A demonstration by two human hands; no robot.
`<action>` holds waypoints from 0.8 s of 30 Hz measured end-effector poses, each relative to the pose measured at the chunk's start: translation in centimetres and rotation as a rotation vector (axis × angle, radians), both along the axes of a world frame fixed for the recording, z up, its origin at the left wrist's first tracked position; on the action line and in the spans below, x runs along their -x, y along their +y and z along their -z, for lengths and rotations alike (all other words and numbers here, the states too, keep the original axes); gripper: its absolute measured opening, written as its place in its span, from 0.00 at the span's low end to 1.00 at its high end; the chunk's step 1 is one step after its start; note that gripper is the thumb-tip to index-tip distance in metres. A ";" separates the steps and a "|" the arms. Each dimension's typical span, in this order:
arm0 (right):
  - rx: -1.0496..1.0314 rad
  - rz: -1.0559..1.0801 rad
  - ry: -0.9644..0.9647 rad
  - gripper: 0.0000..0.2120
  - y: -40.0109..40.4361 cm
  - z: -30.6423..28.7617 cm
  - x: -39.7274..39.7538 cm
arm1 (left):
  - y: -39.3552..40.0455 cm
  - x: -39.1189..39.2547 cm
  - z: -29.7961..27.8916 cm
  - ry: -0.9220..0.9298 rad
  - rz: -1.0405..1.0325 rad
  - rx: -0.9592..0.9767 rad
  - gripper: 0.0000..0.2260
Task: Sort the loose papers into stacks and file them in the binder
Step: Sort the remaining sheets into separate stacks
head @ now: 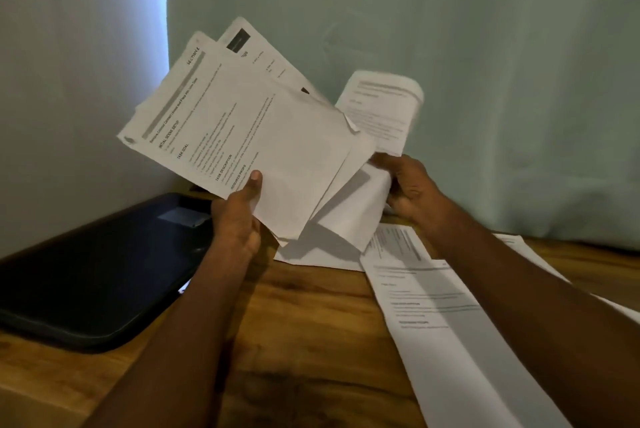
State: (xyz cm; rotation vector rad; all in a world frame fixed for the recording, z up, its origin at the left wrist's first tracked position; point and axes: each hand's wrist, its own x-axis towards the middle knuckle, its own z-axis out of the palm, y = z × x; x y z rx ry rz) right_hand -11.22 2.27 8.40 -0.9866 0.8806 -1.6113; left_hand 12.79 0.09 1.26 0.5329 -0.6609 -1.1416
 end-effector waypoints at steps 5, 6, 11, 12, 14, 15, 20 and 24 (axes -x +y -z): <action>0.185 -0.091 -0.155 0.23 2.0 -2.6 1.6 | 0.1 0.8 0.0 -0.010 0.149 0.092 0.26; 0.167 -0.136 -0.159 0.27 2.5 -2.7 2.2 | 0.1 0.9 0.1 -0.012 0.184 0.104 0.27; -0.030 -0.220 -0.314 0.32 4.9 0.0 6.7 | 0.6 2.0 0.1 -0.176 0.366 0.176 0.26; -0.037 -0.150 -0.310 0.27 5.3 0.9 7.6 | 0.9 2.4 0.0 -0.209 0.373 0.183 0.27; -0.048 -0.027 -0.254 0.22 5.8 2.7 9.1 | 1.3 3.1 0.2 -0.255 0.339 0.170 0.27; -0.036 0.016 -0.206 0.22 6.1 3.6 10.0 | 1.4 3.6 0.4 -0.275 0.319 0.160 0.25; 0.061 0.114 -0.008 0.20 6.6 6.5 12.7 | 1.0 5.6 2.1 -0.391 0.266 0.059 0.19; 0.070 0.122 0.025 0.19 6.4 6.8 11.9 | 1.1 6.4 3.3 -0.462 0.200 0.013 0.29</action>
